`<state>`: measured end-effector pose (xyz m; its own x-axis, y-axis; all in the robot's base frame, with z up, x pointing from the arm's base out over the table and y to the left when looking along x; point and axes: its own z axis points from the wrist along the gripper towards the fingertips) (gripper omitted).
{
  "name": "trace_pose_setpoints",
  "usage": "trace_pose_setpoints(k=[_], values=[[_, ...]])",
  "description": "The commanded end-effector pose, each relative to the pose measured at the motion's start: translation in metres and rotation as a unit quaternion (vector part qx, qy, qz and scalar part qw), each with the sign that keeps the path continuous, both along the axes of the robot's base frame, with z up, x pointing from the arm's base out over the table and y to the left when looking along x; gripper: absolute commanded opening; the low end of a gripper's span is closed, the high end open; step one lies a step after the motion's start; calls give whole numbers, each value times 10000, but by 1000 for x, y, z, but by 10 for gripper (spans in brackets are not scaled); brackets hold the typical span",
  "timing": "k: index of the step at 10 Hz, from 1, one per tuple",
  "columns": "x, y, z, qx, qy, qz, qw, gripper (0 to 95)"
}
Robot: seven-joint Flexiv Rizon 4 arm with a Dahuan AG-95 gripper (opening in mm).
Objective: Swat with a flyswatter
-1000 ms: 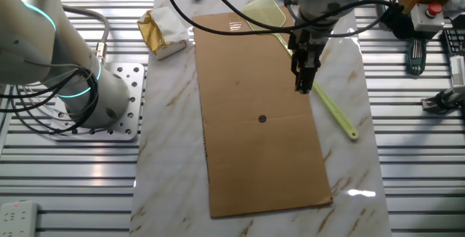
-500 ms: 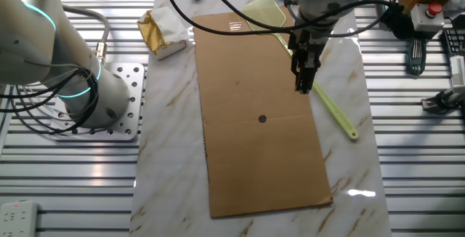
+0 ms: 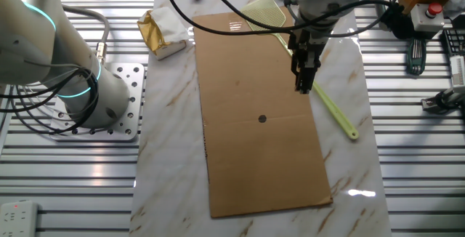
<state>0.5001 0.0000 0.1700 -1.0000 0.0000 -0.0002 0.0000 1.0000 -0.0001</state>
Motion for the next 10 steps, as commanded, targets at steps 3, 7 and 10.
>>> trace_pose_setpoints(k=[3, 7, 10], values=[[0, 0, 1, 51, -206, -464, 9987, 0], [-1, 1, 3, 34, -205, -469, 9987, 0], [-1, 1, 3, 32, -207, -473, 9987, 0]])
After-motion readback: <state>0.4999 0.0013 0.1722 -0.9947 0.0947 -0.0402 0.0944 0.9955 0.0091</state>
